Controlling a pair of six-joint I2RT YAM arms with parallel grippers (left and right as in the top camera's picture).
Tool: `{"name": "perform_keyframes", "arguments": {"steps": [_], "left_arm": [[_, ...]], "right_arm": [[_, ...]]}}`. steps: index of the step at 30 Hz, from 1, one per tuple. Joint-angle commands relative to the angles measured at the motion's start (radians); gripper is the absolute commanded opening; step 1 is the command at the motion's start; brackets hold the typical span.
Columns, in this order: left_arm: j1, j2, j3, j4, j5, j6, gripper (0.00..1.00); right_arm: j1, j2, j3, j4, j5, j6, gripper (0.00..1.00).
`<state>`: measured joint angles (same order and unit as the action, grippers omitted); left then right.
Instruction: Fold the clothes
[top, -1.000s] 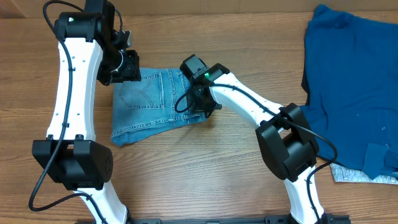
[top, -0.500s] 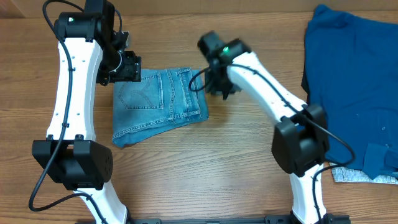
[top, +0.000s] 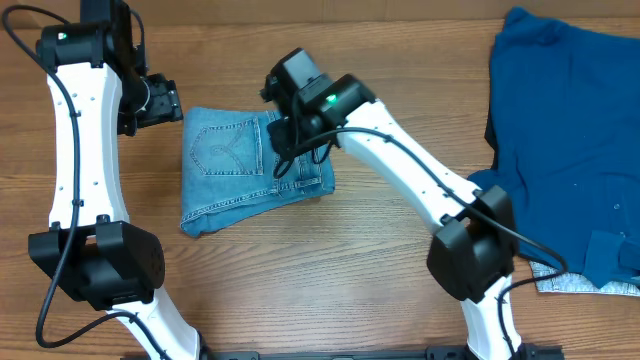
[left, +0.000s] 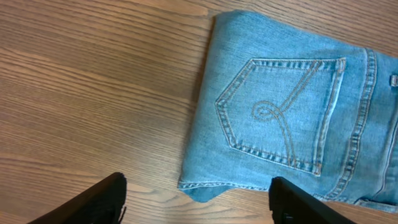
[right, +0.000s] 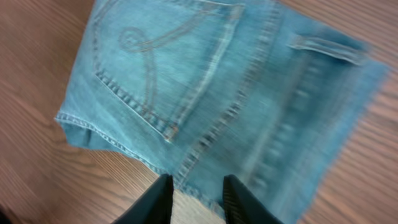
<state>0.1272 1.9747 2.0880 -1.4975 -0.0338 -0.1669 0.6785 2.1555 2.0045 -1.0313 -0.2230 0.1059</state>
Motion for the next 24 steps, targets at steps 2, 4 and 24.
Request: {"name": "perform_keyframes", "arguments": {"steps": [2, 4, 24], "left_arm": [[-0.003, -0.031, 0.026, -0.006, 0.0, -0.02, 0.81], [-0.003, -0.031, 0.026, -0.01, 0.0, -0.02, 0.81], [-0.003, -0.031, 0.026, -0.032, 0.001, 0.002, 0.81]], "right_arm": [[0.023, 0.108, -0.008, 0.066, -0.014, -0.006, 0.41], [0.023, 0.161, -0.008, 0.072, -0.014, -0.006, 0.41], [0.014, 0.298, 0.003, -0.32, 0.189, -0.028, 0.55]]}}
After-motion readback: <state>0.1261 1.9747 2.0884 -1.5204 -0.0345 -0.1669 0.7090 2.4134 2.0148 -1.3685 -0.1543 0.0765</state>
